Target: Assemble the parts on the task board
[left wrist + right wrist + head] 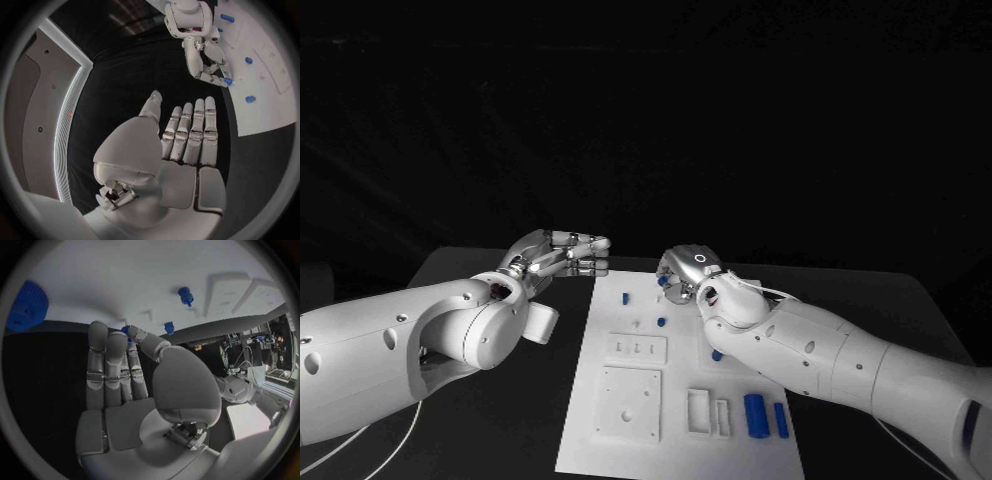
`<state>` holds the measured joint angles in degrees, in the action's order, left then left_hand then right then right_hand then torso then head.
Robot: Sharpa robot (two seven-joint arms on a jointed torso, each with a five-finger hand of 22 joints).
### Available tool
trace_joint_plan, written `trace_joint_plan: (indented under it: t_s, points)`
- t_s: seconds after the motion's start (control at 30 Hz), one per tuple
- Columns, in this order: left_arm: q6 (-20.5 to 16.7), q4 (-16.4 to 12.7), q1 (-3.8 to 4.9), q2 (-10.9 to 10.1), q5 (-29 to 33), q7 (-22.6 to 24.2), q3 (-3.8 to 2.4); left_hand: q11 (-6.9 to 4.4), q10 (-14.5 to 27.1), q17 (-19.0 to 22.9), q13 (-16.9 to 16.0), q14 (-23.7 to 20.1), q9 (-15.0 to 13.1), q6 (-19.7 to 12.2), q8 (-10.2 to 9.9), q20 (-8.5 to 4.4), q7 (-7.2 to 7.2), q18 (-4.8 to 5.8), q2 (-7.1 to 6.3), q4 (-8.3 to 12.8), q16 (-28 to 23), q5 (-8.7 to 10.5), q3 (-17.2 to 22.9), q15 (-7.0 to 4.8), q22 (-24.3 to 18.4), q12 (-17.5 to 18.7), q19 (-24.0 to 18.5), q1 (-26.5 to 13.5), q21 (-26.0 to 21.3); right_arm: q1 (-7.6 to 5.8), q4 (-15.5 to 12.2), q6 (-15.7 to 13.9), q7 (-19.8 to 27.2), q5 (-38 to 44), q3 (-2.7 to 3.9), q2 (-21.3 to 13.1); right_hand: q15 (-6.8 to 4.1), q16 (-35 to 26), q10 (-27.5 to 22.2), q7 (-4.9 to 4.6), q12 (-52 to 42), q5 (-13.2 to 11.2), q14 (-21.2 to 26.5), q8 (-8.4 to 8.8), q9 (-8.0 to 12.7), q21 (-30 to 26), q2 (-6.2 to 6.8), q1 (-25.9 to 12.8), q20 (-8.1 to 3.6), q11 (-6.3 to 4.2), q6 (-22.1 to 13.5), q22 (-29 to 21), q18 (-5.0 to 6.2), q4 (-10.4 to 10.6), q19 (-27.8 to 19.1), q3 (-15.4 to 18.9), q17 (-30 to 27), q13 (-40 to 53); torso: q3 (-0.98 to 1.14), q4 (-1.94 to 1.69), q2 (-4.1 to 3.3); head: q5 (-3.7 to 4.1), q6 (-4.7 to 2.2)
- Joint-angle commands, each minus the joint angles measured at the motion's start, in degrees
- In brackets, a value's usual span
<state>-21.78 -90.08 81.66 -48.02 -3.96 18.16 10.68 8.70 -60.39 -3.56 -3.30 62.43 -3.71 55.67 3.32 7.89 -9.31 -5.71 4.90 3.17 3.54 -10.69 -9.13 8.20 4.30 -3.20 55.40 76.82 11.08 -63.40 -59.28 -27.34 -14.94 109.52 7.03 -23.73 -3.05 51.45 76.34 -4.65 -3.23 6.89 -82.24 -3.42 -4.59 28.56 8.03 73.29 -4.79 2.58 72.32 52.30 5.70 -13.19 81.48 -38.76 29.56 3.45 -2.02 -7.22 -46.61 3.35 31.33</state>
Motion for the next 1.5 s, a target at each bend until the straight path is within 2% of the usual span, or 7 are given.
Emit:
trace_joint_plan:
  t_s: [0.03, 0.63, 0.8, 0.9, 1.0, 1.3, 1.5]
  points:
    - [0.9, -0.1, 0.12, 0.1, -0.3, 0.3, -0.05, 0.02, -0.4, -0.1, 0.0, 0.3, -0.1, -0.5, 0.3, -0.28, 0.03, 0.84, 0.61, 0.4, 0.2, -0.23, 0.0, 0.04, -0.1, -0.3, 0.1, -0.1, 0.4, 0.07, 0.0, 1.3, -0.2, 0.1, -0.02, -0.2, -0.33, 0.3, 1.2, 0.07, -0.1, 0.4, -0.1, -0.23, -0.1, -0.3, -0.29, -0.1, 0.08, -0.92, 0.4, 0.2, 1.13, -0.1, 0.4, 0.0, -0.1, 0.1, -0.07, -0.01, -0.06, 0.02, 0.00]
    - [1.0, 0.0, 0.25, 0.1, -0.3, 0.3, -0.05, 0.02, -0.4, -0.1, 0.0, 0.3, -0.1, -0.5, 0.3, -0.28, 0.02, 0.84, 0.48, 0.4, 0.2, -0.20, 0.0, 0.05, -0.1, -0.3, 0.1, -0.1, 0.4, 0.07, 0.4, 2.1, -0.2, -0.1, -0.02, -0.3, -0.17, 0.0, 0.6, -0.10, -0.1, 0.6, 0.1, -0.17, 0.0, -1.2, -0.23, -0.3, 0.19, -0.76, -0.1, 0.9, 1.09, -0.1, 0.4, 0.3, -0.3, 0.0, -0.06, 0.06, -0.27, -0.04, -0.17]
    - [1.0, 0.0, 0.25, 0.2, -0.3, 0.3, -0.05, 0.02, -0.4, -0.1, 0.0, 0.3, -0.1, -0.5, 0.3, -0.28, 0.02, 0.84, 0.48, 0.4, 0.2, -0.20, 0.0, 0.05, -0.1, -0.3, 0.1, -0.1, 0.4, 0.06, 0.8, 2.5, 0.6, -1.7, -0.03, 0.1, 1.81, -0.8, -8.7, -1.89, -0.2, 0.5, -0.1, -0.10, 1.0, -2.8, 2.31, -1.6, 1.83, 1.88, -8.0, 0.0, 1.72, 1.0, 0.7, 2.6, -0.9, -0.1, -0.09, 0.01, -0.22, -0.04, -0.07]
    - [0.9, 0.0, 0.25, 0.1, -0.3, 0.2, -0.05, 0.02, -0.4, -0.1, 0.0, 0.3, -0.1, -0.5, 0.3, -0.28, 0.02, 0.84, 0.48, 0.4, 0.2, -0.20, 0.0, 0.05, -0.1, -0.3, 0.1, -0.1, 0.4, 0.06, 1.0, 2.3, 0.6, -2.1, -0.03, 0.2, 2.41, -1.4, -12.6, -1.49, -0.2, -1.4, 0.0, -0.12, 1.0, -4.4, 3.33, -0.6, 2.69, 2.72, -10.4, -1.3, 2.65, 1.4, 1.4, 5.5, -1.3, -0.1, -0.09, 0.02, -0.25, -0.05, -0.08]
    - [0.8, 0.0, 0.25, 0.1, -0.3, 0.2, -0.05, 0.02, -0.4, -0.1, 0.0, 0.3, -0.1, -0.5, 0.3, -0.28, 0.02, 0.84, 0.48, 0.4, 0.2, -0.20, 0.0, 0.05, -0.1, -0.3, 0.1, -0.1, 0.4, 0.06, 1.2, 1.8, 0.7, -2.3, -0.03, 0.2, 3.00, -2.2, -17.0, -1.06, -0.2, -1.6, -0.2, -0.11, 1.0, -6.9, 3.11, 2.5, 3.45, 3.62, -12.3, -3.3, 3.37, 2.5, 2.7, 12.6, -1.8, -0.1, -0.08, 0.07, -0.28, -0.05, -0.10]
    - [0.9, 0.2, 0.26, 0.0, -0.3, 0.3, -0.05, 0.02, -0.4, -0.1, 0.0, 0.3, -0.1, -0.6, 0.2, -0.28, -0.02, 0.83, 0.49, 0.4, 0.2, -0.21, 0.0, 0.05, -0.1, -0.3, 0.1, 0.0, 0.4, 0.08, -2.0, -1.7, 0.7, -3.2, 0.04, -2.6, 2.84, -2.4, -16.3, -1.22, -0.1, -0.4, -0.2, -0.10, 1.1, -8.4, 3.92, 3.4, 3.36, 3.48, -11.9, -4.0, 3.35, 3.8, 3.7, 13.4, -2.0, -0.2, -0.01, 0.02, -0.28, 0.06, -0.31]
    - [0.9, 0.3, 0.26, -0.6, -0.3, 0.4, -0.05, 0.02, -0.4, -0.1, 0.0, 0.3, -0.1, -0.6, 0.2, -0.28, -0.02, 0.83, 0.49, 0.4, 0.2, -0.21, 0.0, 0.05, -0.1, -0.3, 0.1, 0.0, 0.4, 0.12, -8.9, -2.7, 0.7, -5.3, 2.40, -8.9, 1.87, -2.0, -9.2, -2.22, -0.1, 0.1, -0.4, -0.14, 1.0, -8.3, 4.58, 1.0, 2.50, 2.03, -10.0, -3.1, 2.72, 4.4, 3.9, 8.3, -1.6, -0.1, 0.15, 0.66, -0.09, 0.13, -0.93]
